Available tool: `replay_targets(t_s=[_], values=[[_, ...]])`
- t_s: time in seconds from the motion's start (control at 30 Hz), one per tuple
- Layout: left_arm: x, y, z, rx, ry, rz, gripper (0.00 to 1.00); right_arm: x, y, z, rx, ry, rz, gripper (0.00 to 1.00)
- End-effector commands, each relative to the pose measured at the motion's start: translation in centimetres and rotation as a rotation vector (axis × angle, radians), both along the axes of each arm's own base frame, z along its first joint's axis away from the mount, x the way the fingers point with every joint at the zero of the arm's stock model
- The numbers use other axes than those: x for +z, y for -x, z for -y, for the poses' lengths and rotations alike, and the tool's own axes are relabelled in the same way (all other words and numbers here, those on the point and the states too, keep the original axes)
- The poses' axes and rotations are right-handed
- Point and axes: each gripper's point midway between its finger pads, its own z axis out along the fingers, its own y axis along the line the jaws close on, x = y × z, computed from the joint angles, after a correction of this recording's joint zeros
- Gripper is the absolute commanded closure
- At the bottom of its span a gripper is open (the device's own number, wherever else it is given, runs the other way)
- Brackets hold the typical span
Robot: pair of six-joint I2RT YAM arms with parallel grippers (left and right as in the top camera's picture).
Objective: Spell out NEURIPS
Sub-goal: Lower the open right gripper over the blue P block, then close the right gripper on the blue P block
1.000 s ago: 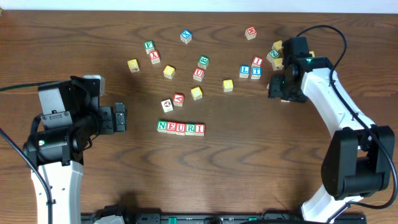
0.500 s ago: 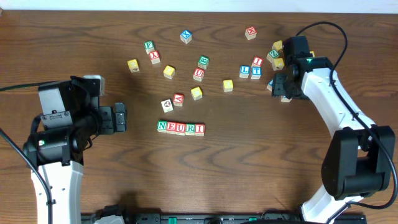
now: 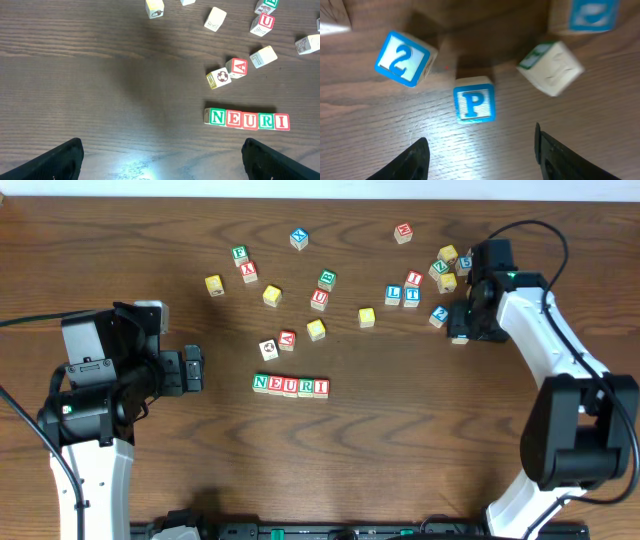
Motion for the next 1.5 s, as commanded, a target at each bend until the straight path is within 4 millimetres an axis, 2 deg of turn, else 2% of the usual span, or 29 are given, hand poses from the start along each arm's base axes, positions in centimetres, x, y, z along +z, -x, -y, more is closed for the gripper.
replay_targets(t_s=[0.0, 0.47, 1.07, 1.47], values=[[0.6, -0.2, -0.2, -0.008, -0.015, 0.016, 0.01, -1.3, 0.4, -0.8, 0.041, -0.031, -0.039, 0.38], [0.6, -0.2, -0.2, -0.008, -0.015, 0.016, 0.01, -4.0, 0.6, -1.1, 0.052, -0.037, -0.094, 0.41], [0.6, -0.2, -0.2, -0.008, -0.015, 0.016, 0.01, -3.9, -1.6, -1.4, 0.053, -0.046, -0.006, 0.42], [0.6, -0.2, -0.2, -0.008, -0.015, 0.016, 0.01, -5.5, -1.6, -1.0, 0.047, -0.024, -0.032, 0.43]])
